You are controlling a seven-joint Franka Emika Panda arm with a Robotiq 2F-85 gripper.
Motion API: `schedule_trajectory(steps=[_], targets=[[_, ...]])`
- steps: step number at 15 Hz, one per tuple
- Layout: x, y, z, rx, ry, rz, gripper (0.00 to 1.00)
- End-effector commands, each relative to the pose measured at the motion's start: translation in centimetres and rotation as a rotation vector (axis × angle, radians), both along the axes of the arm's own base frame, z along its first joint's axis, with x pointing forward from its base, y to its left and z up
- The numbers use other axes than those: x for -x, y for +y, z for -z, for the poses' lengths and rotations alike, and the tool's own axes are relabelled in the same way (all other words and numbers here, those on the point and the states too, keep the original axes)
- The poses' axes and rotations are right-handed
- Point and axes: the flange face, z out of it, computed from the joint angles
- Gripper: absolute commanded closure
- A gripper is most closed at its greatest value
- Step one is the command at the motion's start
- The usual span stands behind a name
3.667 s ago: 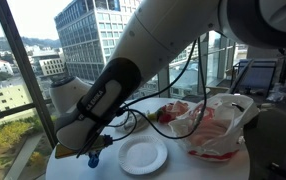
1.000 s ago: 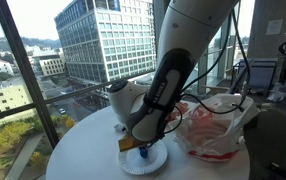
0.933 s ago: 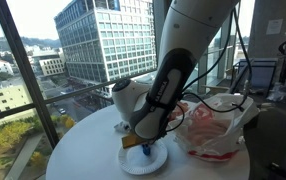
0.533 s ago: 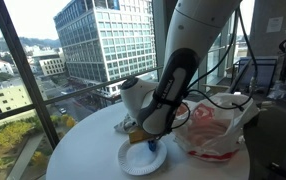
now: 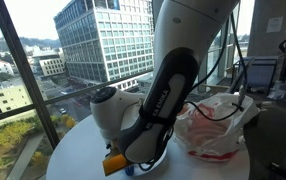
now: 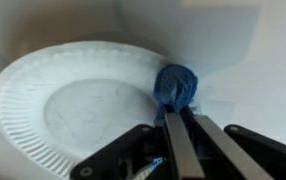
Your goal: Use the blue sponge to wipe the white plate.
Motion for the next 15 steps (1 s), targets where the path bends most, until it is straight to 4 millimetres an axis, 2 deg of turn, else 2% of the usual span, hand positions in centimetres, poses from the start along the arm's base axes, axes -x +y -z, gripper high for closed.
schedule_trajectory(steps=[1, 3, 5, 7, 11, 13, 15], targets=[[0.1, 0.9, 2.0, 0.019, 0.003, -0.054, 0.96], [-0.8, -1.3, 2.0, 0.041, -0.005, -0.017, 0.96], [-1.5, -4.4, 2.1, 0.066, -0.011, 0.035, 0.96], [-1.6, -8.7, 2.5, 0.106, -0.004, 0.105, 0.96], [-1.4, -15.0, 2.9, 0.154, 0.006, 0.232, 0.96], [-1.4, -15.3, 2.6, 0.141, 0.005, 0.246, 0.96], [-1.4, -12.9, 2.2, 0.112, -0.002, 0.193, 0.96]])
